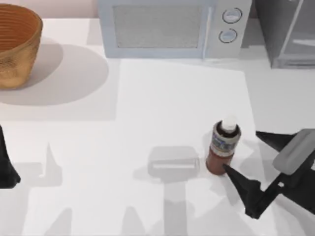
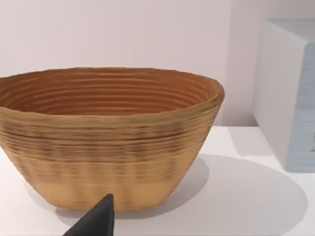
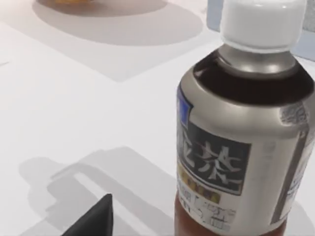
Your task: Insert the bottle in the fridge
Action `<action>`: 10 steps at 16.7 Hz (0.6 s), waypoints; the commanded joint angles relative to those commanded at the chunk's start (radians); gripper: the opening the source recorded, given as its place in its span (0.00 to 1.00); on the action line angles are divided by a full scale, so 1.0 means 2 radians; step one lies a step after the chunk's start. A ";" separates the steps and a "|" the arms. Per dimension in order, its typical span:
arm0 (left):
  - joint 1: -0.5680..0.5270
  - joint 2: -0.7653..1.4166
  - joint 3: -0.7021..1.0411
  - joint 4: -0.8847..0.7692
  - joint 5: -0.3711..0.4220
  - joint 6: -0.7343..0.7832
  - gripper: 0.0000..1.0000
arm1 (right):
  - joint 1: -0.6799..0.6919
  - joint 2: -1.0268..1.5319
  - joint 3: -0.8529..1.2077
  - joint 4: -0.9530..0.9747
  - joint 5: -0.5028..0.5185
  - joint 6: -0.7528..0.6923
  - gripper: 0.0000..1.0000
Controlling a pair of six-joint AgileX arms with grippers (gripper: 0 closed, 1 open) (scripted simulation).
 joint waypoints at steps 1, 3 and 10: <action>0.000 0.000 0.000 0.000 0.000 0.000 1.00 | 0.005 0.009 0.011 -0.001 0.004 0.001 1.00; 0.000 0.000 0.000 0.000 0.000 0.000 1.00 | 0.018 0.035 0.040 -0.003 0.016 0.003 1.00; 0.000 0.000 0.000 0.000 0.000 0.000 1.00 | 0.045 0.088 0.103 -0.012 0.044 0.009 1.00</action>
